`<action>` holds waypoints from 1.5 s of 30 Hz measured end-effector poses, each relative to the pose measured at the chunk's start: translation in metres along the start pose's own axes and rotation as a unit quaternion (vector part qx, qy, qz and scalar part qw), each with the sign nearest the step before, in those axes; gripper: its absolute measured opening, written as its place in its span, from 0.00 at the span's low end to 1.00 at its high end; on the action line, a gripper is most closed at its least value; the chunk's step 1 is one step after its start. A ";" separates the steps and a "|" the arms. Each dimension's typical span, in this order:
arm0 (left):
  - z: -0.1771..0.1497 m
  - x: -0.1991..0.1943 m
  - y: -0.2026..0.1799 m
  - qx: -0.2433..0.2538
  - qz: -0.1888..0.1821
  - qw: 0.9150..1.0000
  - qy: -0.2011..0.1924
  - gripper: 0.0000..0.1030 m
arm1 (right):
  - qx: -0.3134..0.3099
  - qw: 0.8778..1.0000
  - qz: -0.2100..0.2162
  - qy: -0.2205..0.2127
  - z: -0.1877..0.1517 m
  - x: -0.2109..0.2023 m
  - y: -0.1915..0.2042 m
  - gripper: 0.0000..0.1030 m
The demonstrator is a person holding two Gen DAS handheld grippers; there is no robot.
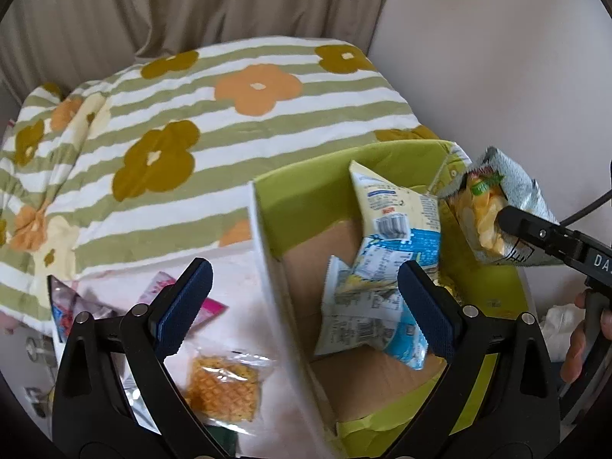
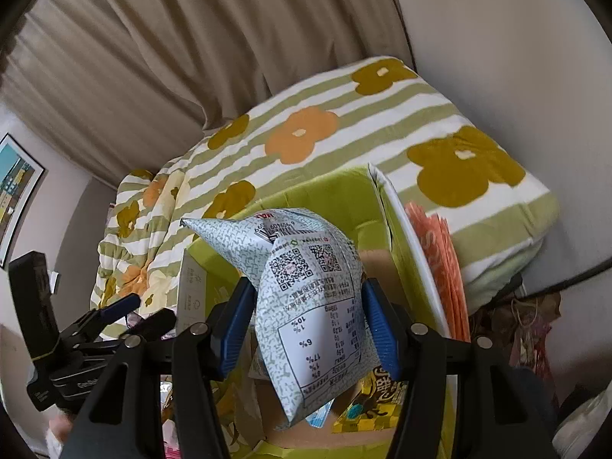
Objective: Organize snacks
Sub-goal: 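Carry both bags to the yellow box and release them inside, then grasp the cream-orange bag with left tool while right tool grasps white chip bag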
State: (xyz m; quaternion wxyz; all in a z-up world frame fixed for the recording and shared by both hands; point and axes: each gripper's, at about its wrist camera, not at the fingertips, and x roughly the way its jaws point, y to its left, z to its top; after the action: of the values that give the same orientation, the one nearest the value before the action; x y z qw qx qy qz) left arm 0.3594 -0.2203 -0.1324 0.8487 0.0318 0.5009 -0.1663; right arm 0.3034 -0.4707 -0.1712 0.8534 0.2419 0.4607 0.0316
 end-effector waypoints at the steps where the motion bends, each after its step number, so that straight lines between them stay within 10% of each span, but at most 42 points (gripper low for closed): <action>1: -0.001 -0.002 0.001 -0.001 0.000 1.000 -0.001 0.94 | 0.001 1.000 -0.002 0.001 -0.001 0.001 0.000 0.52; 4: -0.004 -0.007 0.005 -0.005 0.001 1.000 -0.005 0.94 | 0.005 1.000 -0.016 -0.009 -0.004 -0.003 0.000 0.58; 6: -0.007 -0.011 0.007 -0.009 0.001 1.000 -0.007 0.94 | 0.002 0.999 -0.024 -0.024 -0.007 -0.007 0.001 0.97; 7: -0.010 -0.012 0.007 -0.010 0.001 1.000 -0.007 0.94 | 0.000 0.999 -0.026 -0.031 -0.008 -0.009 0.001 1.00; 27: -0.076 -0.119 0.022 -0.071 0.038 0.994 -0.068 0.94 | -0.115 0.991 0.032 -0.056 -0.050 -0.081 0.050 1.00; 45: -0.203 -0.218 0.150 -0.205 0.142 0.966 -0.070 0.94 | -0.234 0.965 0.115 -0.003 -0.119 -0.070 0.161 1.00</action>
State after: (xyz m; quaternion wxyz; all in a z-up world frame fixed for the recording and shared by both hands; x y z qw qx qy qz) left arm 0.1397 0.0206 -0.0621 0.8849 -0.0836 0.4542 0.0605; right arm 0.1955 -0.3023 -0.1007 0.8780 0.0871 0.4073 0.2358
